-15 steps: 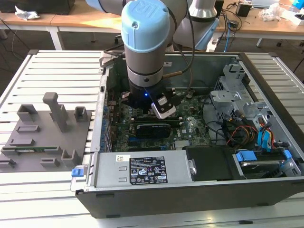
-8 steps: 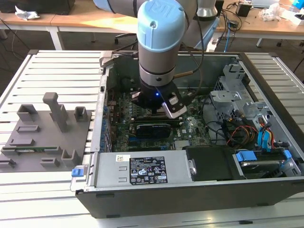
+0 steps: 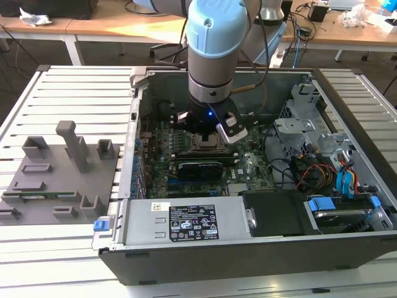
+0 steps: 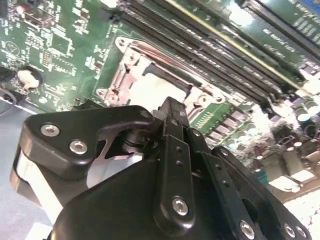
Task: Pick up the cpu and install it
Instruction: 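Install the second cpu locking lever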
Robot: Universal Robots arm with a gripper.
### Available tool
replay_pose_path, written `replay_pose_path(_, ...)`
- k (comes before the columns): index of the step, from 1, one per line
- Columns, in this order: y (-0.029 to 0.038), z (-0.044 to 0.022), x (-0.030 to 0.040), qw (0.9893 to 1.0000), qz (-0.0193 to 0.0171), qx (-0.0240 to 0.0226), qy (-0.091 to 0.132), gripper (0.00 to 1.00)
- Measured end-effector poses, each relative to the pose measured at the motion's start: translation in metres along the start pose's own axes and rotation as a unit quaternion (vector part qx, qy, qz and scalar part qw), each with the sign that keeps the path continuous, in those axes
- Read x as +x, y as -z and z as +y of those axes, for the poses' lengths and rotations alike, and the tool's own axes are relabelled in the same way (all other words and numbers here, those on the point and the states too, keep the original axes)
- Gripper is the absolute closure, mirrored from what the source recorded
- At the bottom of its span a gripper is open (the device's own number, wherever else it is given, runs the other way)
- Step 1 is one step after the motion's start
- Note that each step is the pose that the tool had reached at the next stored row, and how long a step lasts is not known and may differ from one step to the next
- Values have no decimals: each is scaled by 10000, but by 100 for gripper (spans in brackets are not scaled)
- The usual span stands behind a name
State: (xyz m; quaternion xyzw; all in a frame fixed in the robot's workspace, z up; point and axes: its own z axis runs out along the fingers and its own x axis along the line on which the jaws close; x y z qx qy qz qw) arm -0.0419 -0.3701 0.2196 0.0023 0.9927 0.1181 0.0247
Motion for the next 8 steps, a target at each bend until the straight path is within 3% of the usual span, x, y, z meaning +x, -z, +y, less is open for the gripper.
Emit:
replay_pose_path(2, -3, 4, -51, 10000, 3, 20, -4, 89)
replay_pose_path(8, -3, 5, -58, 10000, 4, 20, -5, 89)
